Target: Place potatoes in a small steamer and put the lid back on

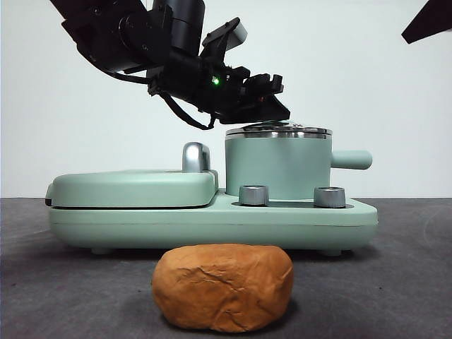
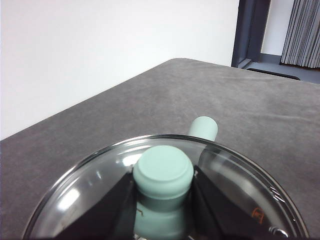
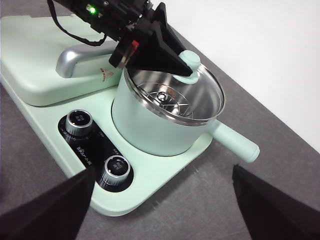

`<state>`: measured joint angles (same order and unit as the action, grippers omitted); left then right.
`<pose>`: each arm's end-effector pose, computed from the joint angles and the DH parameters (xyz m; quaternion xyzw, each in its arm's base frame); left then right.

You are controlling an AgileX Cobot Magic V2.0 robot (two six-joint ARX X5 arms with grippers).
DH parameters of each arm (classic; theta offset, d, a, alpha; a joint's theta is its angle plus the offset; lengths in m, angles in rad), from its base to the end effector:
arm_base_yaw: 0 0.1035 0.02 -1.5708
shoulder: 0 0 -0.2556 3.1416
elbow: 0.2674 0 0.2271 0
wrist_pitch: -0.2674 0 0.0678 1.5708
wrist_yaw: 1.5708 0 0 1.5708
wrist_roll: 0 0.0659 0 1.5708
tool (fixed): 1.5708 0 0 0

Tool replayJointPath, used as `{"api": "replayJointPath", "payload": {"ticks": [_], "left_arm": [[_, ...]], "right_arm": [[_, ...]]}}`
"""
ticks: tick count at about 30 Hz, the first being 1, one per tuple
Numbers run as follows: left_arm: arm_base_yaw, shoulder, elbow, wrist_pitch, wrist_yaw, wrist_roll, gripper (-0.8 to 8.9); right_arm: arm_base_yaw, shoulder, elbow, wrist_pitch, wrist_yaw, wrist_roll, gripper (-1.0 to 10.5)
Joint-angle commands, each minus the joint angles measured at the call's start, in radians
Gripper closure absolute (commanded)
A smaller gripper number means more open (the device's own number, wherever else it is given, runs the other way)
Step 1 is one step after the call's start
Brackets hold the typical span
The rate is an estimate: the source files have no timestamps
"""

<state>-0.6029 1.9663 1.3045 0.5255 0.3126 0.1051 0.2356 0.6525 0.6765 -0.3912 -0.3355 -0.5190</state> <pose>0.3653 -0.2761 0.2344 0.0568 0.0441 -0.4438 0.8932 0.1464 0.0575 0.2773 -0.2333 0.1052 0.3145 0.9141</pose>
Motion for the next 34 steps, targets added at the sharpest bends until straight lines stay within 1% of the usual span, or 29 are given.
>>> {"api": "replayJointPath", "payload": {"ticks": [1,5,16,25,30,34], "left_arm": [[-0.009,0.018,0.017,0.002,0.001,-0.018,8.08],[-0.009,0.012,0.017,0.021,0.001,-0.017,8.08],[0.002,-0.060,0.017,0.007,0.001,-0.016,8.08],[0.021,-0.158,0.017,-0.110,0.001,-0.015,8.08],[0.027,-0.245,0.017,-0.180,0.001,-0.013,8.07],[0.036,-0.324,0.017,-0.236,0.001,-0.013,8.07]], "right_arm": [[0.004,0.006,0.013,0.009,0.003,0.014,5.1],[0.004,0.006,0.013,0.009,0.003,0.014,5.1],[0.004,0.006,0.013,0.009,0.003,0.015,5.1],[0.004,0.006,0.013,0.009,0.002,0.019,5.1],[0.005,0.006,0.013,0.009,-0.001,0.042,5.1],[0.005,0.006,0.013,0.009,-0.004,0.045,5.1]]}}
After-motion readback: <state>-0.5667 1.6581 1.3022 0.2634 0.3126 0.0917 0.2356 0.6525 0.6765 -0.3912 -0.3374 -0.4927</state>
